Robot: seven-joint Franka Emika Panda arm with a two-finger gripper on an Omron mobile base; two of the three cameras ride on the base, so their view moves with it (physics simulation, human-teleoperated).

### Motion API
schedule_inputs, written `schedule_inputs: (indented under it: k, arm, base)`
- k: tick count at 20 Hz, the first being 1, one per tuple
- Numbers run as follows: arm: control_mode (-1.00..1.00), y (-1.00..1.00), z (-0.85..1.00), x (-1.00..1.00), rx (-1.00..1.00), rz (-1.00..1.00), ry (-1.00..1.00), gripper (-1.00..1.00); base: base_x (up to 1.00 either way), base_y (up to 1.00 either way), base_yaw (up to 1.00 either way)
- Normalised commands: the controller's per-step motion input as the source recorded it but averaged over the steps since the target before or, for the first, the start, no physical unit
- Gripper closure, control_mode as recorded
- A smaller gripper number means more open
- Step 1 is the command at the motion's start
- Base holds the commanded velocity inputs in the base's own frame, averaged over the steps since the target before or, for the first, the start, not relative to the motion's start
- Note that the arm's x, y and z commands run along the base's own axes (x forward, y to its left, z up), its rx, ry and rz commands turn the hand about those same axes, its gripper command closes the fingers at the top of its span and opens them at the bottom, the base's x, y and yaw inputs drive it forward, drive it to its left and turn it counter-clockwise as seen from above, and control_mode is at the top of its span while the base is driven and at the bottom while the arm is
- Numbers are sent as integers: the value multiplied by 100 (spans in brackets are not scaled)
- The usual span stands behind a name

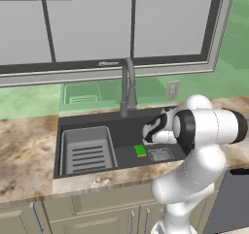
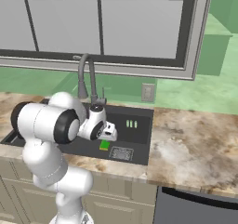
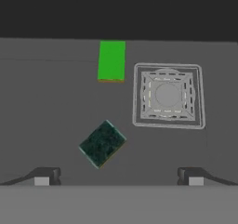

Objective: Pick up the sponge and sponge from the sink, and place them back in the cabinet, and close the cabinet doors.

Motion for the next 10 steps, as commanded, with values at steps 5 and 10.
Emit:
schedule_inputs:
  k: [5, 10]
  arm:
    - [-100, 0, -27, 27, 0, 0, 0, -100]
    - [-100, 0, -29, 28, 0, 0, 0, -100]
  base:
    - [0, 0, 0]
    - [0, 0, 0]
